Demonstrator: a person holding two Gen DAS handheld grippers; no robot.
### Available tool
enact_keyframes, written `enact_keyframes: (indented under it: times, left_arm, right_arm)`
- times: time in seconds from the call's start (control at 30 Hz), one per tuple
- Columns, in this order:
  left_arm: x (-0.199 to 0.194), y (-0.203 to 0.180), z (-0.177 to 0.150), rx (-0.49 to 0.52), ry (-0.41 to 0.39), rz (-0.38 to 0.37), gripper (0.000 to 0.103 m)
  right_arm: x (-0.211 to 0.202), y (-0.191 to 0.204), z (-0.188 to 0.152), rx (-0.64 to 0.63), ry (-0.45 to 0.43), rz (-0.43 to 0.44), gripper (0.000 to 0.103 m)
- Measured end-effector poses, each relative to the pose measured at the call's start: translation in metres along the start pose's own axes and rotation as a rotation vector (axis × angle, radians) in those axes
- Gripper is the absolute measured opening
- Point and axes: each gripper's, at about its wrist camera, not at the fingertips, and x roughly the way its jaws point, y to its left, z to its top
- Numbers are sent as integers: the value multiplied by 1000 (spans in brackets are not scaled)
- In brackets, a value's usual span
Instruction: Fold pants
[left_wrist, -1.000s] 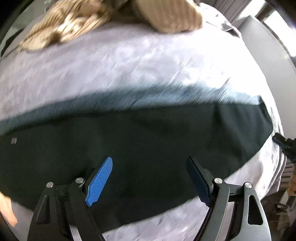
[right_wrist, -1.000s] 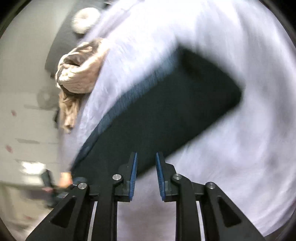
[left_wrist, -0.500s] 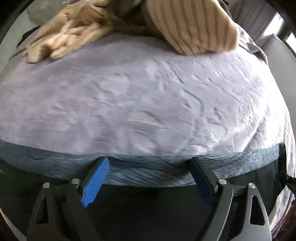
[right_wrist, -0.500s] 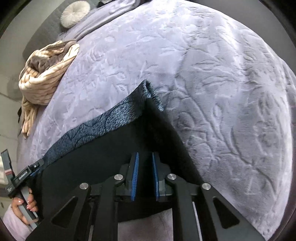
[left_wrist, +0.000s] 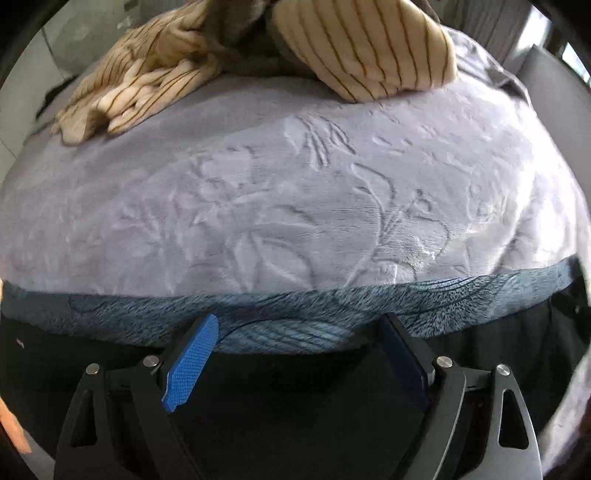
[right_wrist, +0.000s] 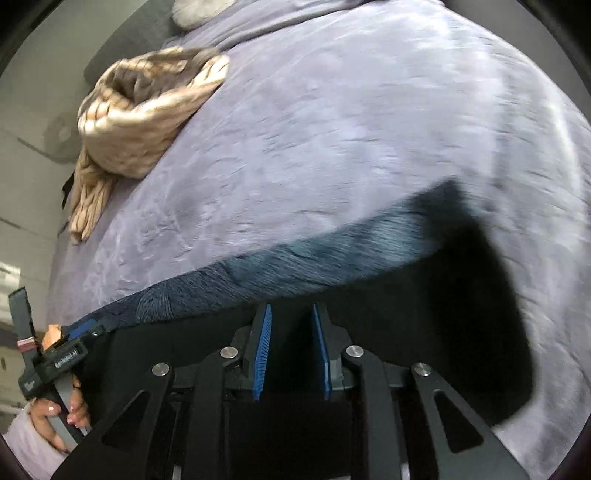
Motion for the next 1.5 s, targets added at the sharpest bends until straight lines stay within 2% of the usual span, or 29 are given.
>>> enact_keyframes:
  times: [0.07,0.13,0.2,0.27,0.33,0.4,0.5,0.6,0.77,0.8,0.83,0.9,0.97,1.0,1.07,1.13,1.17,1.2,1.27,1.33,1.4,1.5]
  left_arm:
    - [12,0,3,-20,0,14,90]
    - [18,4,4,-32,-2,21,99]
    - [17,7,5,-27,2,13,99]
    - [9,10,7,-19,8,12,99]
    - [-2,16,9,-13,8,-10,99]
    - [-14,20,5,-4,-5,-32,99]
    - [-29,14,-4,33,-20,-63,99]
    - [-29,-6,-4,75,-29,-92,99]
    - [-8,-36,-7,70,14,-89,99]
    - [-1,-37,-8,63,24,-73,99]
    - [1,-39,-8,59,20,-63,99]
    - [-2,-39,-7,59,20,-64,99]
    - [-4,-39,-7,75,19,-60,99]
    - [-2,-37,-7,87,19,-48,99]
    - [2,-36,-9,94,18,-48,100]
    - [6,-36,-10,110,13,-38,103]
    - [7,-35,-9,113,16,-37,103]
    - [5,-34,-7,109,25,-41,103]
    - [0,-28,-5,107,36,-46,103]
    - [-6,-13,-6,101,54,-43,103]
    - [-19,9,-15,70,64,-53,103]
    - [-37,36,-34,35,80,-40,103]
  right_arm:
    - [10,0,4,-3,-8,-27,25]
    - [14,-8,14,33,-32,-31,24]
    - [4,-20,20,95,-61,-64,25]
    - [-14,-35,19,168,-77,-26,29]
    - [-38,-48,5,201,-78,32,46]
    - [-64,-59,-19,225,-95,61,52]
    - [-95,-87,-67,336,-118,99,53]
    - [-94,-114,-97,457,-102,128,53]
    - [-60,-136,-96,566,-115,222,53]
    - [-52,-142,-96,604,-110,233,51]
    - [-45,-148,-96,654,-102,248,32]
    - [-45,-153,-93,729,-96,302,17]
    - [-66,-146,-89,690,-151,345,14]
    - [-78,-139,-87,631,-169,334,14]
    - [-81,-136,-87,576,-164,287,14]
    - [-60,-144,-90,527,-101,208,19]
    - [-49,-148,-93,523,-80,191,20]
    - [-44,-151,-95,533,-83,208,21]
    - [-49,-151,-98,573,-98,216,27]
    - [-62,-148,-103,578,-90,178,34]
    - [-73,-145,-107,576,-81,171,35]
    - [-89,-138,-118,585,-74,218,35]
